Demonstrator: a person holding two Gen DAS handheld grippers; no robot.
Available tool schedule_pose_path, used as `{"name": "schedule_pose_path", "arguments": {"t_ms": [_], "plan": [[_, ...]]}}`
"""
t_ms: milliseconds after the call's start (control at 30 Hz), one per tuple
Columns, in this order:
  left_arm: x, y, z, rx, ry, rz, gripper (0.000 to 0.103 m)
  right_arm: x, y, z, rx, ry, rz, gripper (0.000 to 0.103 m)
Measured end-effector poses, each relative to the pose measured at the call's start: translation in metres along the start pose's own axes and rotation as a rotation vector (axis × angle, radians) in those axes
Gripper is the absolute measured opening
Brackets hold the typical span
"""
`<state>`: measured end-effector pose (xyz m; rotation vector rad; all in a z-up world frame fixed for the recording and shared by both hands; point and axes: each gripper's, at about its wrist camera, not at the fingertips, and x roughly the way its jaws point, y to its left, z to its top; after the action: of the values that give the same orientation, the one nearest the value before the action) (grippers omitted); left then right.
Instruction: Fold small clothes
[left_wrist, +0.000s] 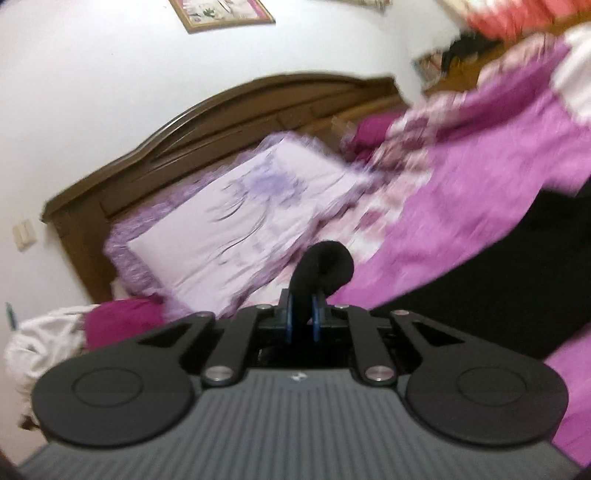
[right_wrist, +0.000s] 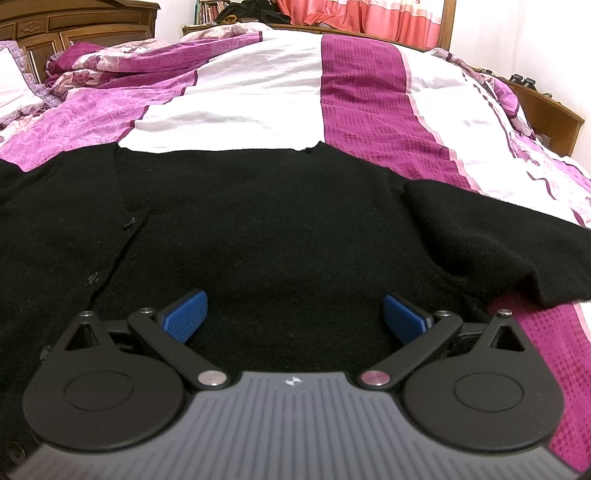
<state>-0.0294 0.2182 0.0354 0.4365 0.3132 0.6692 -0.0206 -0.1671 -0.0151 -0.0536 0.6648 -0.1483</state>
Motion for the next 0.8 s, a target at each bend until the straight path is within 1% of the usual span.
{"name": "schedule_pose_path", "arguments": {"t_ms": [67, 133, 233, 333, 467, 600, 700, 800], "plan": [[-0.012, -0.009, 0.011, -0.014, -0.039, -0.039, 0.012, 0.000, 0.000, 0.000, -0.001, 0.000, -0.001, 0.103], [-0.027, -0.024, 0.021, 0.012, -0.105, -0.065, 0.012, 0.000, 0.000, 0.000, -0.001, 0.000, -0.001, 0.103], [-0.050, -0.051, 0.030, 0.056, -0.178, -0.124, 0.012, 0.000, 0.000, 0.000, -0.002, 0.000, -0.002, 0.103], [-0.068, -0.075, 0.039, 0.082, -0.217, -0.195, 0.012, 0.000, 0.000, 0.000, -0.002, 0.000, -0.002, 0.103], [-0.095, -0.095, 0.053, 0.072, -0.271, -0.312, 0.012, 0.001, -0.001, 0.001, 0.008, 0.002, 0.007, 0.103], [-0.116, -0.114, 0.065, 0.042, -0.279, -0.425, 0.012, 0.002, 0.000, 0.001, 0.008, 0.002, 0.006, 0.103], [-0.126, -0.133, 0.069, 0.034, -0.245, -0.497, 0.012, 0.002, -0.001, 0.001, 0.010, 0.003, 0.008, 0.103], [-0.136, -0.149, 0.067, 0.042, -0.233, -0.557, 0.012, 0.001, -0.004, 0.002, 0.034, -0.004, 0.024, 0.103]]}}
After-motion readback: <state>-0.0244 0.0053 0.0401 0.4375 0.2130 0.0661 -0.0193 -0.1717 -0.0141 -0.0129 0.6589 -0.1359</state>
